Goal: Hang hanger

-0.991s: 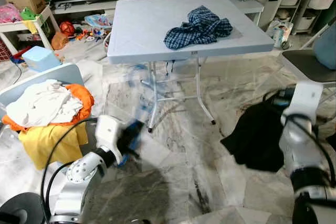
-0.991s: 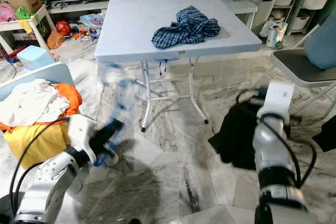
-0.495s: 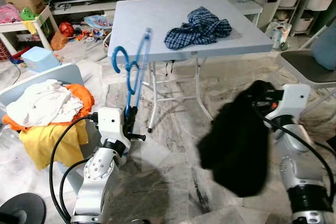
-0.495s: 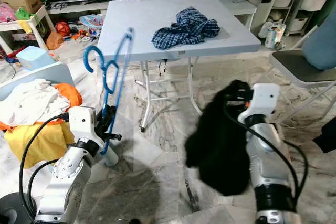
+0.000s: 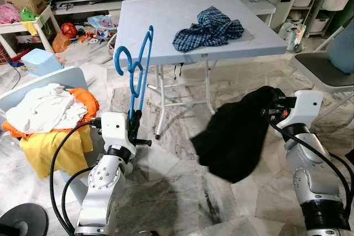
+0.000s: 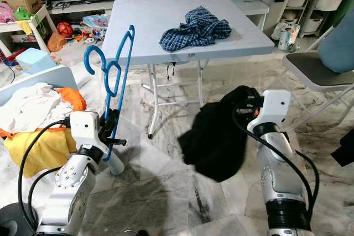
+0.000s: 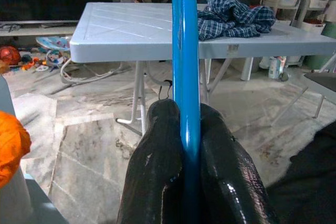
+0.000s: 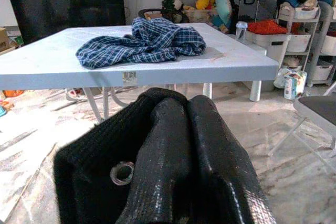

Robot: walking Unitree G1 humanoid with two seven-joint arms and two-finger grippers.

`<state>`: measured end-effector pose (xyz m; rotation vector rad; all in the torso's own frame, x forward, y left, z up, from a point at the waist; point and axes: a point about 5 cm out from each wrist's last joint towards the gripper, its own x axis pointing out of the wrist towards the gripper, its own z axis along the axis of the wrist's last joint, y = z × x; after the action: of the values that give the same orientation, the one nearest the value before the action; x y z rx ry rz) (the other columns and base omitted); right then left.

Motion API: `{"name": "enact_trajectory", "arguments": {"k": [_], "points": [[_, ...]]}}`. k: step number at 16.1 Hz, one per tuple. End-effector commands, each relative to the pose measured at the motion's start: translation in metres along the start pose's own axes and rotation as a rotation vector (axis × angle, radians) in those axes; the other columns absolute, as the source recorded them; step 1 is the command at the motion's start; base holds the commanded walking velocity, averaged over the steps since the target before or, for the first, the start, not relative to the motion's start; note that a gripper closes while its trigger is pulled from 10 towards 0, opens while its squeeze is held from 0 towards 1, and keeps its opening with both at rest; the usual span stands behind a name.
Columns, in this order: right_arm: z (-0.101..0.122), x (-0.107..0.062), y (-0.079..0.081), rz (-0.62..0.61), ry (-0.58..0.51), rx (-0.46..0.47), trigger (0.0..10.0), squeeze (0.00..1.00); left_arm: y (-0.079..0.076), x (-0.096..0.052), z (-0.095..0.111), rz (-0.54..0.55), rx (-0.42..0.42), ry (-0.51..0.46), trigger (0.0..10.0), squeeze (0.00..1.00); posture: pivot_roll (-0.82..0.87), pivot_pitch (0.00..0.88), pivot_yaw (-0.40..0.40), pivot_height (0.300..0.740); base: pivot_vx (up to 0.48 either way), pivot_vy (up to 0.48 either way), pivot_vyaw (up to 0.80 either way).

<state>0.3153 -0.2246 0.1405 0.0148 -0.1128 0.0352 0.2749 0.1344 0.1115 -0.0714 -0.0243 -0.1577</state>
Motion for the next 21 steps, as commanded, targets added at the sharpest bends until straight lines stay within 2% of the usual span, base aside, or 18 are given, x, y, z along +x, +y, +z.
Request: {"name": "enact_trajectory", "arguments": {"k": [1,2,3,5,9,12,14,15,17,19,21], "points": [[0.009,0.002,0.004,0.010,-0.036,-0.005,1.1,0.00,0.003,0.001,0.000,0.016,0.006,-0.005,10.0,0.00,-0.11,0.000,0.035,0.740,0.244,0.000,0.00],[0.010,0.002,0.006,0.016,-0.035,-0.012,3.9,0.00,0.004,0.001,0.001,0.018,0.007,-0.006,10.0,0.00,-0.11,0.000,0.033,0.740,0.247,0.000,0.00],[0.009,0.002,0.009,0.028,-0.031,-0.027,10.0,0.00,0.005,0.002,0.002,0.021,0.034,-0.011,10.0,0.00,-0.10,0.000,0.030,0.740,0.262,0.000,0.00],[0.008,0.002,0.008,0.021,-0.024,-0.016,10.0,0.00,0.009,0.000,0.001,0.035,0.064,0.005,10.0,0.00,-0.09,0.000,0.030,0.740,0.259,0.000,0.00],[-0.002,0.000,0.009,-0.001,-0.006,0.030,10.0,0.00,0.025,-0.010,-0.004,-0.053,0.154,0.067,10.0,0.00,-0.06,0.000,0.035,0.740,0.263,0.000,0.00],[-0.009,0.000,0.022,0.002,0.001,0.061,10.0,0.00,0.030,-0.008,0.000,-0.069,0.173,0.073,10.0,0.00,-0.05,0.000,0.030,0.740,0.269,0.000,0.00],[-0.011,0.003,0.032,0.007,-0.003,0.074,10.0,0.00,0.039,-0.002,0.005,0.009,0.182,0.031,10.0,0.00,-0.05,0.000,0.035,0.740,0.268,0.000,0.00],[-0.011,0.003,0.033,0.005,-0.005,0.078,10.0,0.00,0.040,-0.001,0.005,0.021,0.185,0.023,10.0,0.00,-0.05,0.000,0.035,0.740,0.266,0.000,0.00],[-0.009,0.004,0.037,0.001,-0.027,0.075,10.0,0.00,0.051,-0.003,0.004,0.141,0.195,-0.010,10.0,0.00,-0.08,0.000,0.083,0.740,0.270,0.000,0.00],[-0.007,0.002,0.036,-0.009,-0.043,0.062,10.0,0.00,0.058,-0.006,0.002,0.226,0.181,-0.019,10.0,0.00,-0.08,0.000,0.091,0.740,0.279,0.000,0.00],[-0.007,-0.003,0.032,-0.025,-0.038,0.065,10.0,0.00,0.054,-0.009,0.004,0.222,0.181,-0.033,10.0,0.00,-0.08,0.000,0.079,0.740,0.289,0.000,0.00]]}}
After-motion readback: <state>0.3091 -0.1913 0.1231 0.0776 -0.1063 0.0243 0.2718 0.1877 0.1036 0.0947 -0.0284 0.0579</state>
